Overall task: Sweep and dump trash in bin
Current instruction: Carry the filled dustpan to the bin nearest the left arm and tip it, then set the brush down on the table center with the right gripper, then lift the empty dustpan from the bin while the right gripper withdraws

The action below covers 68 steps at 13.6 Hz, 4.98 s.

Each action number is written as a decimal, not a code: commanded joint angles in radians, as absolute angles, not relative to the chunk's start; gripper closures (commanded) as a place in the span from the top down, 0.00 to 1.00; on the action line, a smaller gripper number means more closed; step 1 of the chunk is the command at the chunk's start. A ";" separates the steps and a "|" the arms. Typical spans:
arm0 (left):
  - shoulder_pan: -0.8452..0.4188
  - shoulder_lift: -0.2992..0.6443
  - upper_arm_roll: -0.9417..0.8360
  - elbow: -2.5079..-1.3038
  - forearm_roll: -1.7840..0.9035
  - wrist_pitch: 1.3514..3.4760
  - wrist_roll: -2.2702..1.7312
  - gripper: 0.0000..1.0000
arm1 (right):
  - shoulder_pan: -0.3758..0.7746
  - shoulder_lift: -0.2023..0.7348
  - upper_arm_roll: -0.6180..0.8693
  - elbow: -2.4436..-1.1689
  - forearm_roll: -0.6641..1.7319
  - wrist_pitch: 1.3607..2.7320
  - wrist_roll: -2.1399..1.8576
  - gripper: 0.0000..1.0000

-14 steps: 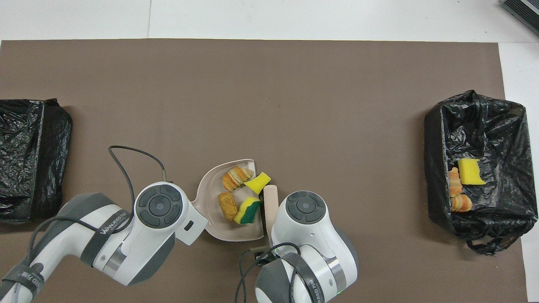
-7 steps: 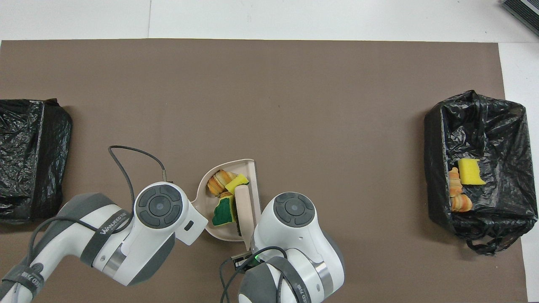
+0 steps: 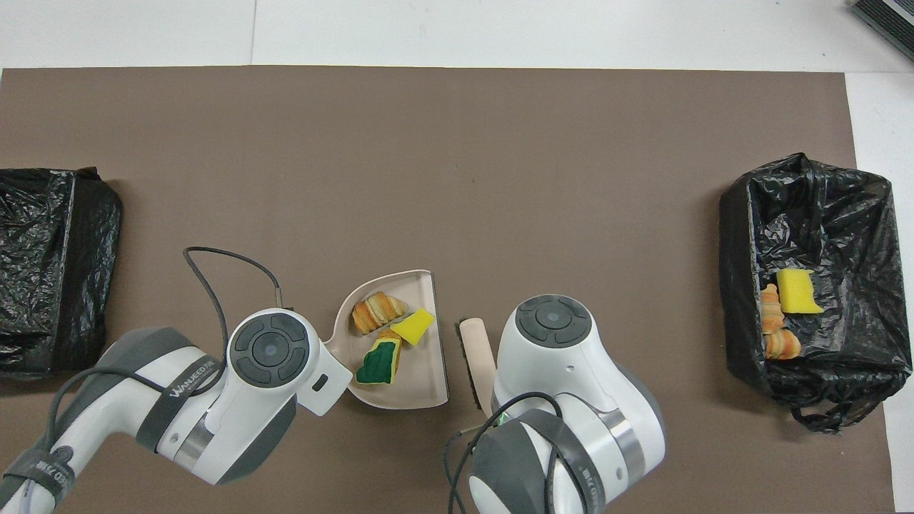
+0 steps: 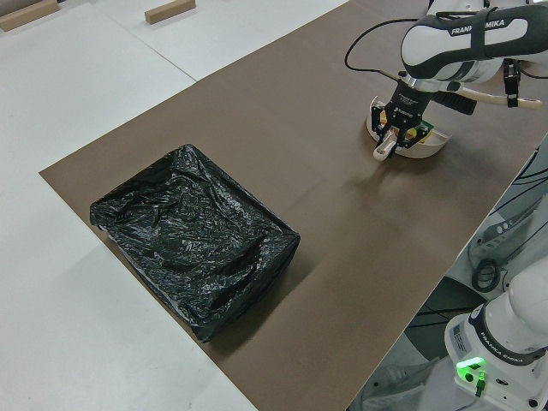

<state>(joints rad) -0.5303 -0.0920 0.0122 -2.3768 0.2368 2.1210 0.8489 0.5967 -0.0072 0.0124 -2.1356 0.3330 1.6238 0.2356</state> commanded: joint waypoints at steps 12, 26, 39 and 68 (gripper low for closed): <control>-0.399 -0.152 0.020 -2.283 0.241 2.106 1.052 0.00 | 0.414 -0.083 0.029 -2.198 0.179 1.707 0.276 0.00; 0.110 -0.100 0.026 -1.994 0.230 2.040 1.523 0.00 | 0.824 0.166 0.029 -2.094 0.360 1.921 0.710 0.00; 0.459 0.202 0.026 -1.531 0.369 2.055 1.816 0.00 | 0.790 0.172 0.028 -2.071 0.437 1.793 0.587 0.00; 0.284 -0.015 0.011 -1.775 0.546 1.862 1.664 0.00 | 0.209 0.118 0.014 -1.713 0.048 1.572 -0.061 1.00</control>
<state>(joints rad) 0.3532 0.0441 -0.0004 -1.6966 0.5932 1.8810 1.7112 0.2522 0.1468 0.0021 -1.7194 0.0673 1.5940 -0.0169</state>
